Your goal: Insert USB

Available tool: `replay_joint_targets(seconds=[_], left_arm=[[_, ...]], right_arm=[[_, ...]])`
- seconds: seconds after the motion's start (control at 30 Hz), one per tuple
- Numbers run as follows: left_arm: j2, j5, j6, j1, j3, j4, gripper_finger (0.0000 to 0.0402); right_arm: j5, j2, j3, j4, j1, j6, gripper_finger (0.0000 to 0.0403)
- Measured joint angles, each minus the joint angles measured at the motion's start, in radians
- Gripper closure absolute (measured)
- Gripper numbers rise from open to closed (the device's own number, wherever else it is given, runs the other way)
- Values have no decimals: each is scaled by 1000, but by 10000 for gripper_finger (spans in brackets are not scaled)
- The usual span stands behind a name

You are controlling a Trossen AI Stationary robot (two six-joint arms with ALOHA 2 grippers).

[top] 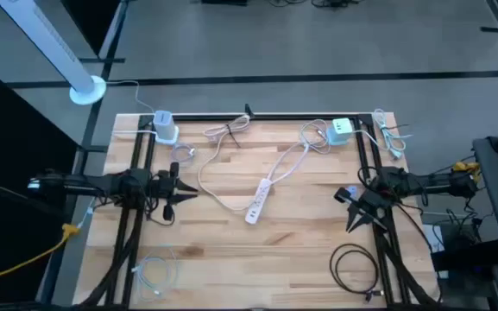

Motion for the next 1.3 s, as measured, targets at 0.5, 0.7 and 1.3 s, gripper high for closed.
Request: replay_joint_targets(seconds=[0.5,0.7,1.3], left_arm=[[0,0,0,0,0,0,338],[0,0,0,0,0,0,338],[0,0,0,0,0,0,338]], right_arm=[[0,0,0,0,0,0,390],[0,0,0,0,0,0,390],[0,0,0,8,0,-29,390]])
